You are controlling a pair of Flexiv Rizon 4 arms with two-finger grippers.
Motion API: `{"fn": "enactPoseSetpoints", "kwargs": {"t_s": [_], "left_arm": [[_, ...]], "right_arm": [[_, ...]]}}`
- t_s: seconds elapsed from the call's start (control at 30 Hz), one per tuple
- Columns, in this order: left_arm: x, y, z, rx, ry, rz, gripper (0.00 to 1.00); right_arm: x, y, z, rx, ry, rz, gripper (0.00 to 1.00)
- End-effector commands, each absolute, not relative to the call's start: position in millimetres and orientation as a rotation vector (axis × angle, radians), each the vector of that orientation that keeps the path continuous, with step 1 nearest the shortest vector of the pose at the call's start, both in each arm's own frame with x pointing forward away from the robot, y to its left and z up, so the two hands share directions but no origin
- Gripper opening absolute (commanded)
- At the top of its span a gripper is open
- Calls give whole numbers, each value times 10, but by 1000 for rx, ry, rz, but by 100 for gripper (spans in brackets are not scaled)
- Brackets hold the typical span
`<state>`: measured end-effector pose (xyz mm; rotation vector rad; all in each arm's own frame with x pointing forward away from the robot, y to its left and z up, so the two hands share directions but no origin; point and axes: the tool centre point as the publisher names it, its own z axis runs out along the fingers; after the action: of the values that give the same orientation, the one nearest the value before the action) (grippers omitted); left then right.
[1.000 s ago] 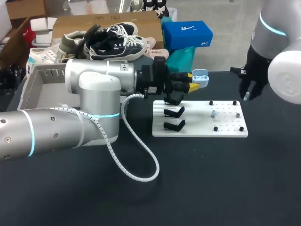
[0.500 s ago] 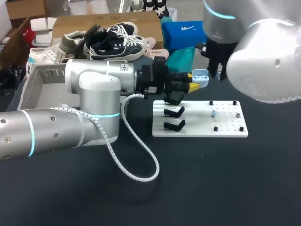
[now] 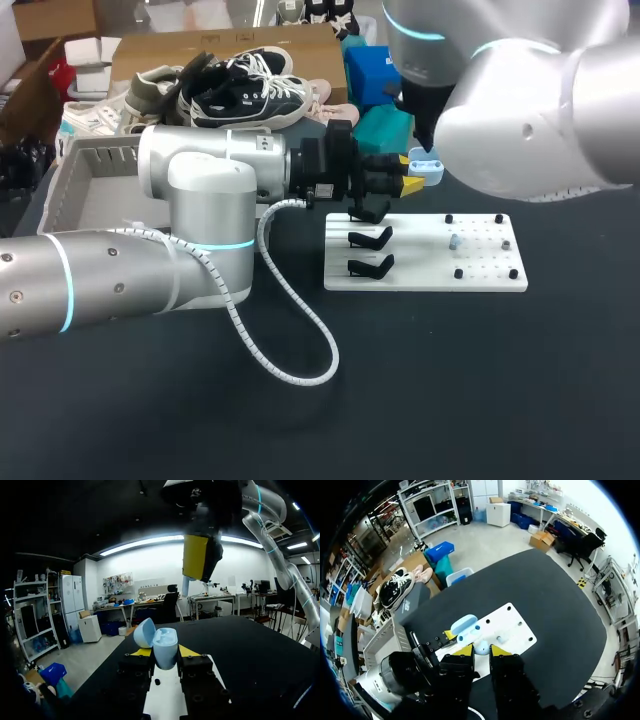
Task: Pick up each earbud case from the left stands, insert the matching earbuds, close the lid, and place the case in the box.
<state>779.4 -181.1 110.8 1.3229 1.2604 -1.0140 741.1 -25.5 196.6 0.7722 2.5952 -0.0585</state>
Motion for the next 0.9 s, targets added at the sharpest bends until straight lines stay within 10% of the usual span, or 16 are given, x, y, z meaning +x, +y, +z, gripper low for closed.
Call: {"fn": "enactPoseSetpoints", "kwargs": {"t_s": [0.03,0.9], "left_arm": [[7797,-1811,1103,1321,1258,-1013,0],[7797,-1811,1103,1321,1258,-1013,0]], "right_arm": [[7536,-224,1919,776,2610,-79,0],[7715,-289,1626,821,2676,-69,0]]}}
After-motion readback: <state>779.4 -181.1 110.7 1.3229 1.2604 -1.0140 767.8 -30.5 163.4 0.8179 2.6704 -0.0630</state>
